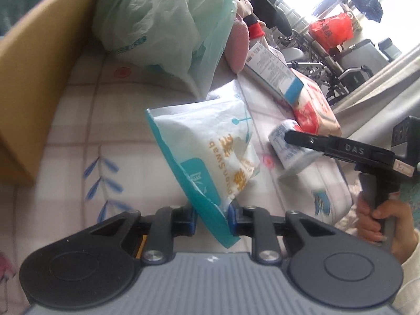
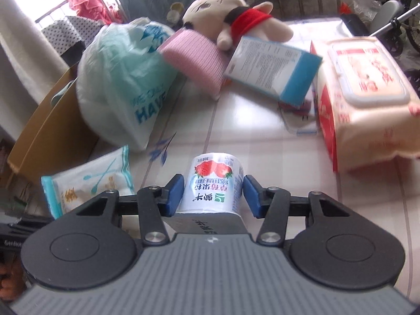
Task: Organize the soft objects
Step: 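Grasp the white cotton-swab pack with the left gripper while the right grasps the yogurt cup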
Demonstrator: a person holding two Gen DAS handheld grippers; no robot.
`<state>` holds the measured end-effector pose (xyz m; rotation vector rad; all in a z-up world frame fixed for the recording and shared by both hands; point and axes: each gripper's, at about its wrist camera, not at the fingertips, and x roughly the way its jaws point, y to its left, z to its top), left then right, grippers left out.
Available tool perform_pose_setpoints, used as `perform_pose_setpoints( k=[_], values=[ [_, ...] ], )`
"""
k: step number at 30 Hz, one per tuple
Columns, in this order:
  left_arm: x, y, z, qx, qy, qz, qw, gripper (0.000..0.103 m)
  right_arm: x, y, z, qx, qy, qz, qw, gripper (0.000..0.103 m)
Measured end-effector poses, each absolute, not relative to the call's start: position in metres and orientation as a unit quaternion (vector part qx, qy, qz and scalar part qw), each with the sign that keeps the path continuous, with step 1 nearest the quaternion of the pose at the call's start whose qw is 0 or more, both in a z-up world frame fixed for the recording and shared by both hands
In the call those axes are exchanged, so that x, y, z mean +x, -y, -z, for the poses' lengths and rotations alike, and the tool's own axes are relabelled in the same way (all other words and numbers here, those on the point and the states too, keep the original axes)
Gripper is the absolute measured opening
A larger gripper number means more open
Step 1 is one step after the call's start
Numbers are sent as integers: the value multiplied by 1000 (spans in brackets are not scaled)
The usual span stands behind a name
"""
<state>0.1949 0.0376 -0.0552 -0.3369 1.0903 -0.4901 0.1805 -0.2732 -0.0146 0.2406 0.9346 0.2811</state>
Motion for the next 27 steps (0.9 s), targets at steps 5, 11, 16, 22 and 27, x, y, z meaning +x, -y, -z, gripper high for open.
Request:
perform_pose_setpoints(
  k=[5,11,16,22,27],
  values=[
    [174,-36,47,-108,-498,214,833,36,151,268,9,80,-462,-147,871,49],
    [158,-30,33,-25,-453,181,873,83,143,254,-3,6,-452,-127,883,55],
    [148,-29,23,23,-423,179,888,96,146,253,-8,14,-453,-126,882,75],
    [156,-6,19,125,-380,221,889,102,151,243,0,9,-472,-134,871,88],
    [179,10,30,122,-400,252,873,103,153,242,15,19,-485,-124,865,88]
  ],
)
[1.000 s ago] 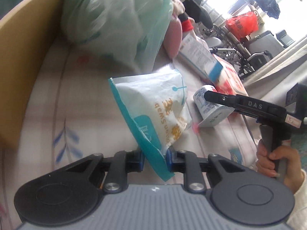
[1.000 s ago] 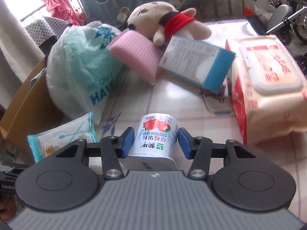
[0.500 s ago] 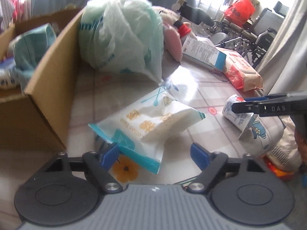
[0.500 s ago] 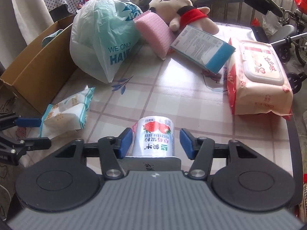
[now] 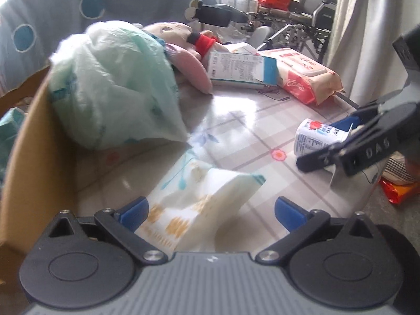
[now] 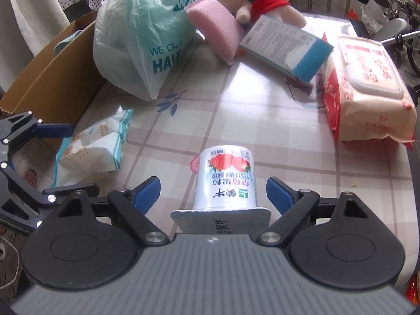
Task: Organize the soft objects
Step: 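Grasp the white cotton-swab pack with the left gripper while the right grasps the yogurt cup, then carry the swab pack and yogurt cup over to the cardboard box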
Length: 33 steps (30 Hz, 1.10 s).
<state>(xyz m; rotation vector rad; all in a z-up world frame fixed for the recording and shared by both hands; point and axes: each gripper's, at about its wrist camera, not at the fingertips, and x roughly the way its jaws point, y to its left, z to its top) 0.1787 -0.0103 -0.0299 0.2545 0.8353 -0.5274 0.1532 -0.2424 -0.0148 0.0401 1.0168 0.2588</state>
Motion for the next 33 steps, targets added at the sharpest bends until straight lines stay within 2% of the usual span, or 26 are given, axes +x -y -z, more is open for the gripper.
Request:
perform_pose_setpoints(
  k=[2,4,5,6,7,9,11,13,16,20,33],
  values=[
    [187,17,37,118,-408,261,867,103,155,243,24,18,-492,-115,863,86],
    [194,17,45,112,-414,252,867,101,152,240,26,-6,-477,-103,873,77],
    [196,17,47,111,-411,250,870,99,150,239,26,-21,-472,-100,876,69],
    [196,17,49,114,-409,248,871,91,148,238,26,-27,-467,-98,879,54],
    [196,18,51,127,-409,245,870,77,147,239,25,-29,-462,-95,881,54],
    [192,21,56,169,-398,229,872,71,145,241,25,-23,-458,-96,884,54],
    [190,17,55,164,-395,235,873,65,144,241,25,-24,-457,-93,884,54],
    [190,12,54,158,-396,231,874,50,143,239,24,-24,-456,-87,885,54],
    [184,8,50,163,-384,219,882,42,140,240,23,-12,-452,-82,888,54],
    [175,3,43,157,-375,211,889,39,131,245,20,16,-442,-80,893,53],
    [128,15,1,249,-277,187,909,39,78,262,-5,133,-383,-75,911,53]
  ],
)
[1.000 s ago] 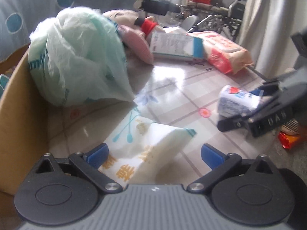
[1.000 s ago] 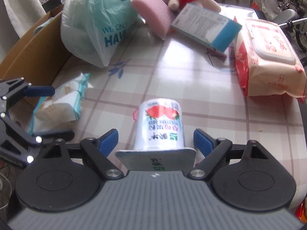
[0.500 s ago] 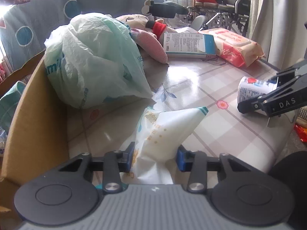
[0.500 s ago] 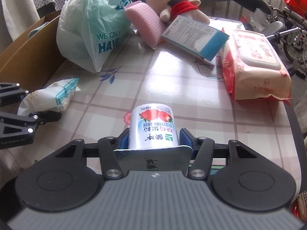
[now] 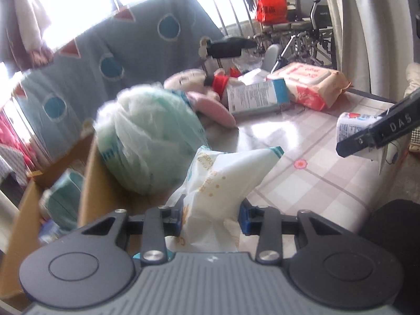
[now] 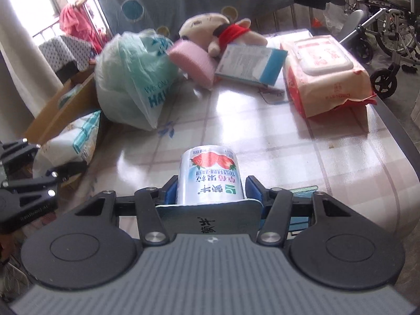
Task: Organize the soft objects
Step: 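Carry the swab pack and yogurt cup over to the cardboard box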
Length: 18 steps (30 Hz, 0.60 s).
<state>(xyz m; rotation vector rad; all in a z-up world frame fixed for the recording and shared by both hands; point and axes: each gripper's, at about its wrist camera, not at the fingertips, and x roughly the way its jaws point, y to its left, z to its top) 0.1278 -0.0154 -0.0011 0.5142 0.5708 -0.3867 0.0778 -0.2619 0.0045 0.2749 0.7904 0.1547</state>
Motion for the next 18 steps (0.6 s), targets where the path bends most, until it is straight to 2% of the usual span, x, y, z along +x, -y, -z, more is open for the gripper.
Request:
perform_pose_setpoints(
  k=[9,18],
  values=[
    [103,6,-37,295,-205,153,920,39,65,226,-59,153,-322,-133,925,53],
    [113,-53,-80,269,-181,76,943,39,89,166,-105,160,-284,-200,924,55]
  ],
)
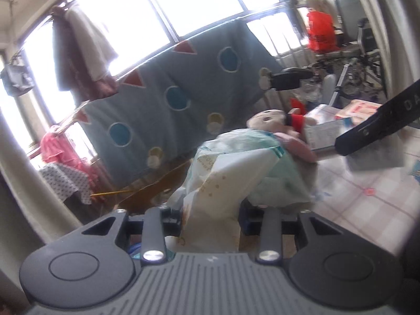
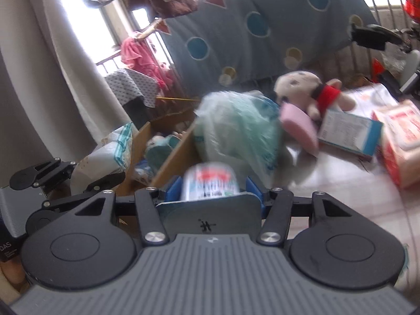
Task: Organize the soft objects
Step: 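Carry the swab pack and yogurt cup over to the cardboard box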
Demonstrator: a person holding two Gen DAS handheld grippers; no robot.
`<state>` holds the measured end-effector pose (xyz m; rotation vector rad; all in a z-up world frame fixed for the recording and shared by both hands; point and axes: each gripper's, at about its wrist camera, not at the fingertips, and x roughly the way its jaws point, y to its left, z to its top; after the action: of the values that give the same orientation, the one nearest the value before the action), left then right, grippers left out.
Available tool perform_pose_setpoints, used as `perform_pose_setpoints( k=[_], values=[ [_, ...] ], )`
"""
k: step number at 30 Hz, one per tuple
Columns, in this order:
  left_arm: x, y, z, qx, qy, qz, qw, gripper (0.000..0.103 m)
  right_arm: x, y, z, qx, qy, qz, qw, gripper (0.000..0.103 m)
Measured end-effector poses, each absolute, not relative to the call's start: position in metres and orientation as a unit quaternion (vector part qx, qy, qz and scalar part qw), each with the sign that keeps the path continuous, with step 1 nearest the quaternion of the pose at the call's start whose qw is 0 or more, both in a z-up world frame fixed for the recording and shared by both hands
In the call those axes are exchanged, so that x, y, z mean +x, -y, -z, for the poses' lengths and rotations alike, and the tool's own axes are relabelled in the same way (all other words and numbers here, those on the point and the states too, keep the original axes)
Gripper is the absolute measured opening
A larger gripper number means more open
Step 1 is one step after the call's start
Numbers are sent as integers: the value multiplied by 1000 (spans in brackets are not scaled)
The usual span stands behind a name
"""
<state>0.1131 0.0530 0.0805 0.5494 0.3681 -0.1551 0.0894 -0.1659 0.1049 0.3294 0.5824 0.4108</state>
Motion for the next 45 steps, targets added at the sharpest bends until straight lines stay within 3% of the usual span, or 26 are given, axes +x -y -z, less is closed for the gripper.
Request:
perform_pose_setpoints(
  k=[2,3,6,14,16,18,23,27,28,29,30,37,39,40,45],
  values=[
    [122,-75,-88,255,-185,57,947,39,98,149,-111,165,-282,-219,919,56],
    [127,-86,-91,245,-193,50,949,39,102,140,-113,164,-282,-230,917,47],
    [140,-115,-93,233,-211,30,949,39,112,116,-110,135,-291,-210,923,47],
    [136,-126,-68,241,-226,31,943,39,142,128,-34,118,-399,-221,882,48],
    [137,-128,-64,231,-234,35,944,39,135,128,-26,85,-399,-210,889,55],
    [137,-130,-61,223,-239,37,944,39,134,130,-22,67,-396,-179,898,75],
    [134,-128,-63,233,-230,30,944,39,175,145,-4,134,-429,-116,886,101],
    [136,-128,-67,230,-224,26,947,40,221,153,31,220,-478,-87,846,102],
    [136,-128,-67,233,-223,23,946,40,224,153,34,228,-442,-74,865,100],
    [136,-127,-67,237,-222,21,946,40,229,151,38,229,-434,-48,870,92],
    [136,-127,-66,241,-222,20,945,40,231,148,38,227,-421,-27,878,67],
    [139,-136,-60,259,-224,4,940,40,230,157,40,279,-422,-25,862,63],
    [141,-140,-57,260,-229,-1,938,40,222,160,35,290,-406,-50,865,31],
    [143,-142,-56,263,-230,-4,937,40,216,162,26,284,-398,-51,870,25],
    [157,-157,-48,244,-257,-12,935,40,215,141,3,251,-397,-84,879,25]
  ],
)
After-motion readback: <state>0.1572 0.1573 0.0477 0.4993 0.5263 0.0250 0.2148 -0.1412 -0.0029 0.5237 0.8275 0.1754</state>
